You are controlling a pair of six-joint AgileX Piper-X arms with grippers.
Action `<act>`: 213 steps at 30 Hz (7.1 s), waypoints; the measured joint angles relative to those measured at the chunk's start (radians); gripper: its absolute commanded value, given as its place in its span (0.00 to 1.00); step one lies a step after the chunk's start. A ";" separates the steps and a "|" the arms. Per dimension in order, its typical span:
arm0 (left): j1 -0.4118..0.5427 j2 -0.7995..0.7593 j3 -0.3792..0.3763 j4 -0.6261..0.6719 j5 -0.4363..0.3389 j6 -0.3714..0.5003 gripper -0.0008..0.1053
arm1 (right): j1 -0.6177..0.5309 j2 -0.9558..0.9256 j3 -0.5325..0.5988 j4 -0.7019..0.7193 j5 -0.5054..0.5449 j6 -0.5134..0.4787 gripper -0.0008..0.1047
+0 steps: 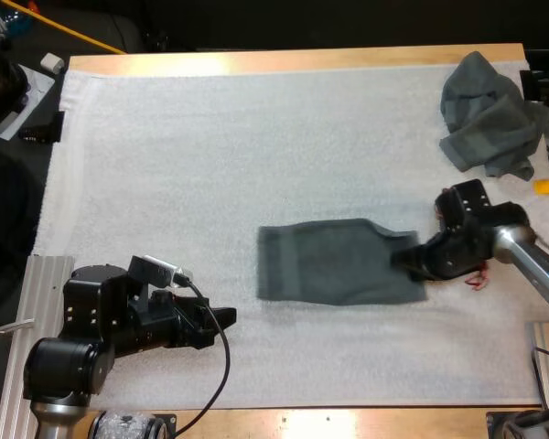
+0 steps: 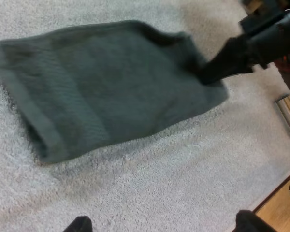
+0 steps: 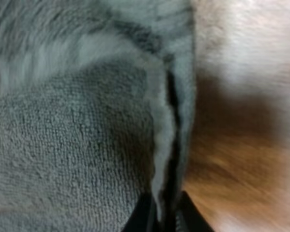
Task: Pick towel from pile, fold and stack
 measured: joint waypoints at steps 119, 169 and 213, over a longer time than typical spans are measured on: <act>-0.002 0.052 0.000 -0.136 0.029 -0.053 0.68 | 0.492 -0.809 -0.099 0.372 0.464 0.322 0.61; -0.401 1.012 -0.081 -0.863 -0.061 -0.617 0.68 | 0.492 -0.812 -0.099 0.386 0.468 0.304 0.62; -0.446 1.046 -0.296 -0.409 -0.287 -0.331 0.01 | 0.492 -0.812 -0.099 0.386 0.464 0.304 0.62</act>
